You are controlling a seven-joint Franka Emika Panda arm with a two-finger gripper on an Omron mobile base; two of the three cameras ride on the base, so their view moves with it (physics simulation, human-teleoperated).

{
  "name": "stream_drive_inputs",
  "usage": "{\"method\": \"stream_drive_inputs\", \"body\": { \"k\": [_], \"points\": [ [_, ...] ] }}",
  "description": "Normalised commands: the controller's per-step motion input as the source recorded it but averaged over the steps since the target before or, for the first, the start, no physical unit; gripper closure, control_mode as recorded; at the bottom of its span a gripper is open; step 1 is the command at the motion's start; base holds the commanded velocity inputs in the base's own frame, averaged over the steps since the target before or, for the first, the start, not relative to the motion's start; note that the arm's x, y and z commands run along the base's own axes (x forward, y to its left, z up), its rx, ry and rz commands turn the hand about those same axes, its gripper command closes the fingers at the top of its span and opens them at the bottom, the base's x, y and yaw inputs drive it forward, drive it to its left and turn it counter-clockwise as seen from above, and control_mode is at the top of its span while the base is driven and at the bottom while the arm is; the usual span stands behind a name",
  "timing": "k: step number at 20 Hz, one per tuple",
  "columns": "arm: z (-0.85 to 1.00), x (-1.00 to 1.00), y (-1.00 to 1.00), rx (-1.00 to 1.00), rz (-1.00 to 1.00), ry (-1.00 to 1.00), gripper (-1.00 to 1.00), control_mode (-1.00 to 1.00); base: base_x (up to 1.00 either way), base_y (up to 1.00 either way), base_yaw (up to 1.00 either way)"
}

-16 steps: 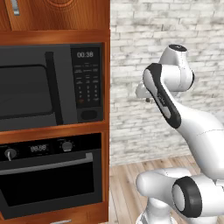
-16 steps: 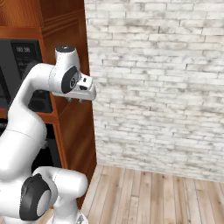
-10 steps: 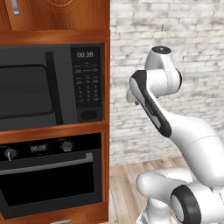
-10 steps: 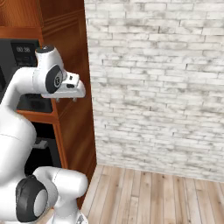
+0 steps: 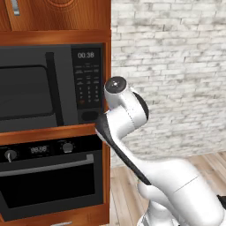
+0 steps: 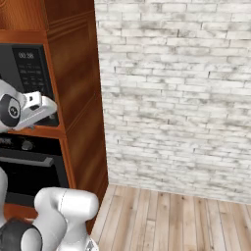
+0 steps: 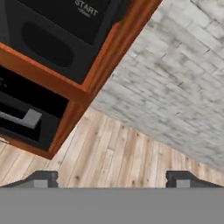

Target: Take the fish from the oven and place it on the plate on the counter.

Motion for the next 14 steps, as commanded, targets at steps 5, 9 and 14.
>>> {"method": "stream_drive_inputs", "body": {
  "k": [5, 9, 14],
  "points": [
    [-0.30, -0.01, 1.00, -0.32, 0.13, -0.01, -1.00, -1.00, 0.00, 0.00, 0.00],
    [-0.29, -0.01, 1.00, -0.44, 0.15, 0.00, -1.00, -1.00, 0.00, 0.00, 0.00],
    [-0.42, -0.06, 1.00, -0.52, 0.22, 0.00, -1.00, -1.00, 0.00, 0.00, 0.00]
  ]
}}
